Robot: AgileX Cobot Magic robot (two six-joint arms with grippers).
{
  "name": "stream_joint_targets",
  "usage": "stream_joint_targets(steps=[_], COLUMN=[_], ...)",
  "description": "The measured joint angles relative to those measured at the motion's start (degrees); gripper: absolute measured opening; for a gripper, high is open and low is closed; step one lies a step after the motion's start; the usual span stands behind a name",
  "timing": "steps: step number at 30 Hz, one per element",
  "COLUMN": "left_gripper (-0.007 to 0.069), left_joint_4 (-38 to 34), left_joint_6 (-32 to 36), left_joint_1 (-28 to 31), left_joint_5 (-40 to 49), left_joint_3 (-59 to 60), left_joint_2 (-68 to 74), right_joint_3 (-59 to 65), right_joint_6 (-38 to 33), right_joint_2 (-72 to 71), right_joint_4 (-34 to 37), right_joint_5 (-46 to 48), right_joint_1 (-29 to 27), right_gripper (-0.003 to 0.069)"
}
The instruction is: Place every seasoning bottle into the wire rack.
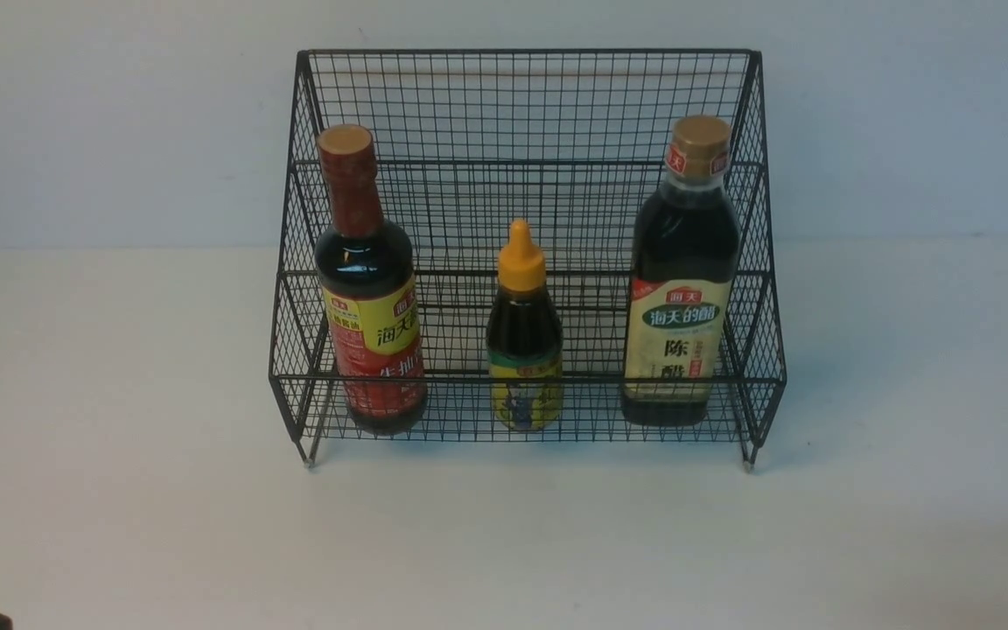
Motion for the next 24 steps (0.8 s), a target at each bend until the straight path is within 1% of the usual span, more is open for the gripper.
stream_joint_targets(steps=[2, 5, 12, 16, 20, 24], left_gripper=[-0.0004, -0.0004, -0.0004, -0.0004, -0.0004, -0.0004], left_joint_4=[0.0, 0.0, 0.0, -0.3, -0.6, -1.4], left_joint_6=[0.0, 0.0, 0.0, 0.2, 0.2, 0.2], left_joint_1=[0.0, 0.0, 0.0, 0.0, 0.0, 0.0], left_joint_5=[0.0, 0.0, 0.2, -0.4, -4.1, -13.7], left_joint_3=[0.0, 0.0, -0.5, -1.3, -0.4, 3.2], left_joint_2=[0.0, 0.0, -0.5, -1.3, -1.4, -1.4], right_joint_3=[0.0, 0.0, -0.1, -0.1, -0.1, -0.1], right_joint_6=[-0.4, -3.1, -13.9, -15.1, -15.1, -15.1], right_joint_2=[0.0, 0.0, 0.0, 0.0, 0.0, 0.0], right_joint_4=[0.0, 0.1, 0.2, 0.2, 0.2, 0.2], right_joint_5=[0.1, 0.3, 0.4, 0.4, 0.4, 0.4], right_joint_1=[0.0, 0.0, 0.0, 0.0, 0.0, 0.0], right_gripper=[-0.0015, -0.0015, -0.0015, -0.0015, -0.0015, -0.0015])
